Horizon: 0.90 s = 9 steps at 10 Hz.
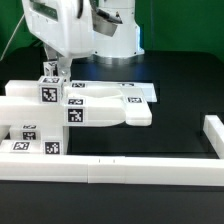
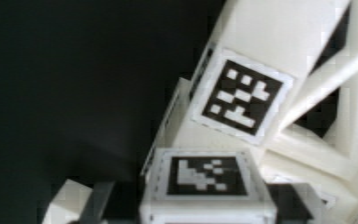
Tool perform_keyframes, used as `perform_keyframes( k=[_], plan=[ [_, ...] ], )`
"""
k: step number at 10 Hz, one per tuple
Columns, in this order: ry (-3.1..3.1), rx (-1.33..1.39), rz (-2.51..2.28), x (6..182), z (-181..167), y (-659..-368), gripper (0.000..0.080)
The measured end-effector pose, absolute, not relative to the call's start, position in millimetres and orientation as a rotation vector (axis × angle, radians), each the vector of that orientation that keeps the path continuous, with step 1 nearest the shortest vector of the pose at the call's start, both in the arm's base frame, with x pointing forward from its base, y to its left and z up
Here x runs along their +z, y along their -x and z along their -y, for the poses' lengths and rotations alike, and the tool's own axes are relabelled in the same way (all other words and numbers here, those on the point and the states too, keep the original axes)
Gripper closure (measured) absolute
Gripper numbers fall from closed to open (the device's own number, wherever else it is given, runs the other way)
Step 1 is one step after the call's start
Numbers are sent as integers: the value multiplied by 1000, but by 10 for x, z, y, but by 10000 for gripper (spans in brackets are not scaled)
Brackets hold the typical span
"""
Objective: Assemble chair
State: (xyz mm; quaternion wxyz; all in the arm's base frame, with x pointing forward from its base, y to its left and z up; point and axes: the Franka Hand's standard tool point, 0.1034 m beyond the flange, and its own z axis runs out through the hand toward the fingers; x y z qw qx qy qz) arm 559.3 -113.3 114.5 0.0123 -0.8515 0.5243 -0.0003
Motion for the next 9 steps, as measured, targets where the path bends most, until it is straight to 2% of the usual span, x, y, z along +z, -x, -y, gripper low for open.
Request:
perform_keyframes(
  k=[1, 2, 3, 4, 9],
  plan=[
    [2665, 5, -1617, 1148, 1127, -5593, 361],
    [2666, 8, -1613, 1161, 1118, -5606, 361],
    [2686, 6, -1583, 1163, 1120, -5608, 233],
    [2750, 0, -1469, 1161, 1123, -5609, 167],
    [2957, -5, -993, 1154, 1146, -5596, 151]
  ],
)
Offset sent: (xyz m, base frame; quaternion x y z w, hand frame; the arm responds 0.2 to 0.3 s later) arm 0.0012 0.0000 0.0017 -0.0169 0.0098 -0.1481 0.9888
